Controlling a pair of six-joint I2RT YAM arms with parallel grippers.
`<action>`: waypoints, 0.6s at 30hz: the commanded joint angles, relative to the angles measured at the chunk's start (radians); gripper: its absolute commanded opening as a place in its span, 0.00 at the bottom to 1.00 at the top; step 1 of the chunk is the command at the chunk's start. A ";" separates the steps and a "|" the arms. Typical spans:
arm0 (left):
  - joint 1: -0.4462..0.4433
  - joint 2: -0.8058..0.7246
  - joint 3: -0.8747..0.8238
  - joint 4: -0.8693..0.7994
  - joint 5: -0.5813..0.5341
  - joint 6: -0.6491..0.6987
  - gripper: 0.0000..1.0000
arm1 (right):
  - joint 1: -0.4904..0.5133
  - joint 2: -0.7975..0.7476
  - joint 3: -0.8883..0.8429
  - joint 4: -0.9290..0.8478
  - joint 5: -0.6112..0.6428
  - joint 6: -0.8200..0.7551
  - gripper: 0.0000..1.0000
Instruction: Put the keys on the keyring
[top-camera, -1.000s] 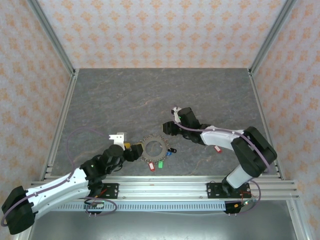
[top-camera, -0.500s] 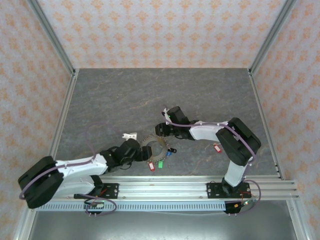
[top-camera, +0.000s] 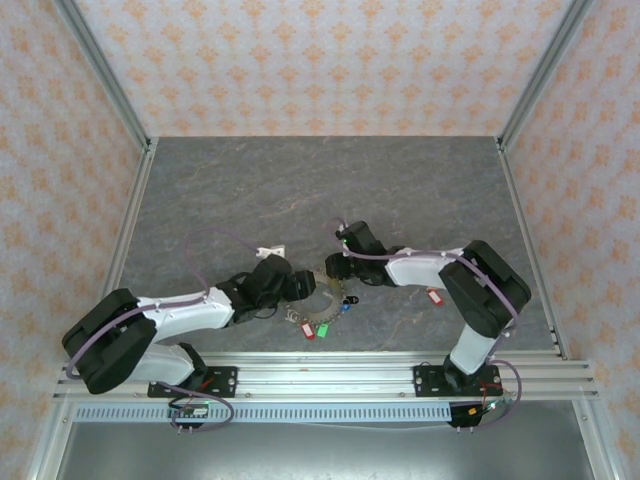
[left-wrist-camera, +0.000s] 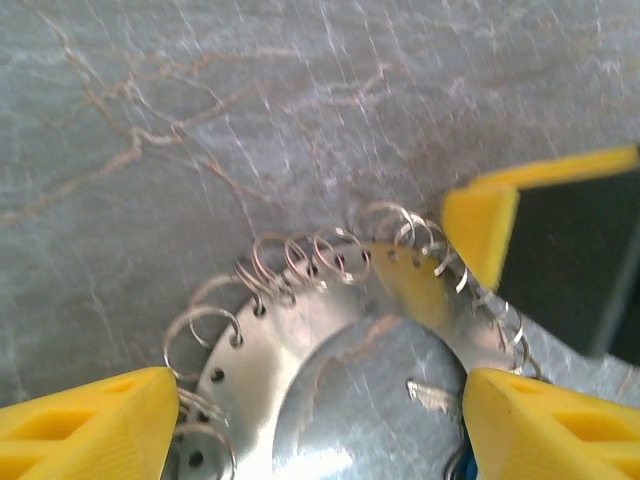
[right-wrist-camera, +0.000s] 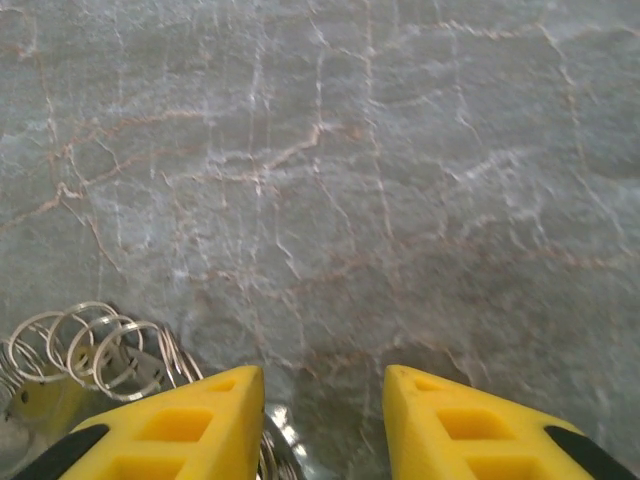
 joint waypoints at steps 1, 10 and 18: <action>0.035 0.031 0.046 0.023 0.041 0.036 0.75 | -0.008 -0.039 -0.042 -0.045 0.007 0.034 0.35; 0.047 0.049 0.077 -0.026 0.022 0.039 0.73 | -0.003 -0.102 -0.101 0.001 -0.192 0.070 0.33; 0.045 -0.113 -0.065 -0.056 -0.022 -0.074 0.75 | 0.017 -0.090 -0.066 -0.048 -0.249 0.073 0.32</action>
